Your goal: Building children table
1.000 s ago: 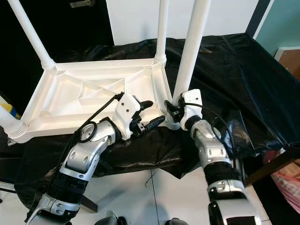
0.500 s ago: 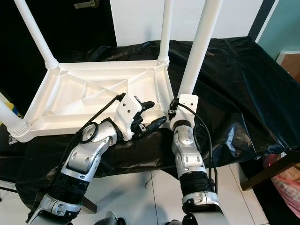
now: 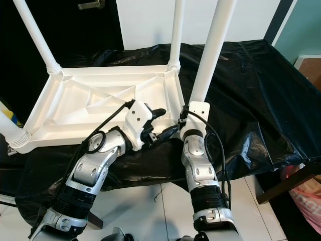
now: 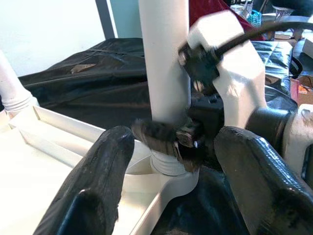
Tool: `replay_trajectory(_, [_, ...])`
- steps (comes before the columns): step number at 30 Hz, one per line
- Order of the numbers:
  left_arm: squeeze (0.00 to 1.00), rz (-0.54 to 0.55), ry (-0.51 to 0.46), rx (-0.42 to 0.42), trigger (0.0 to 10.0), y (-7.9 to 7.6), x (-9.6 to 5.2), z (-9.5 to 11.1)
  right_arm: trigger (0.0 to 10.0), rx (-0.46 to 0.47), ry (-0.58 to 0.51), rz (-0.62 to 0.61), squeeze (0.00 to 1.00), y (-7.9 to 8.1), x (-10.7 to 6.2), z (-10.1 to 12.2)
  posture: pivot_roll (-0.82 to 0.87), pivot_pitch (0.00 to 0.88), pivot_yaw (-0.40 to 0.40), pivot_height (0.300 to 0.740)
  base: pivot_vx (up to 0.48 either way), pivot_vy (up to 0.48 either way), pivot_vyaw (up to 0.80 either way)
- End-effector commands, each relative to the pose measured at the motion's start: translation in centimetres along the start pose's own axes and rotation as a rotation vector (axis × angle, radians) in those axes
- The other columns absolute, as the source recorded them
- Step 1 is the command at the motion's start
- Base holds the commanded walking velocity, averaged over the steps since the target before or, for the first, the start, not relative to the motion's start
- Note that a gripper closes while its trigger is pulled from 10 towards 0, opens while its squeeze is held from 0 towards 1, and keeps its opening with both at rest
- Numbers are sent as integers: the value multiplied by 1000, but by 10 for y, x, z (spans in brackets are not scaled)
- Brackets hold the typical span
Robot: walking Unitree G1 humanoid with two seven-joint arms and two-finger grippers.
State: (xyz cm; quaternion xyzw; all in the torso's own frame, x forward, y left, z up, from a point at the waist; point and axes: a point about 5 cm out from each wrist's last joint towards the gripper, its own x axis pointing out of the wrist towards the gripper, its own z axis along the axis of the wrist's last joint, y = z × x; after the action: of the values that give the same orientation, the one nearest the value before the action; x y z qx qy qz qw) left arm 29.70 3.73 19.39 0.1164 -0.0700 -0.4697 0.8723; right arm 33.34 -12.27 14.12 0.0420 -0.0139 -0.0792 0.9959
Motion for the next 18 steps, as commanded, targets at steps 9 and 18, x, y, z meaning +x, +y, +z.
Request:
replay_trajectory(9, [0, 61, 14, -6, 10000, 1, 0, -5, 10000, 13, -49, 201, 1000, -23, 7, 7, -34, 41, -12, 740, 0, 0, 0])
replay_trajectory(18, [0, 65, 15, -5, 10000, 2, 0, -5, 10000, -79, -35, 436, 529, -45, 12, 9, -35, 48, -9, 740, 0, 0, 0])
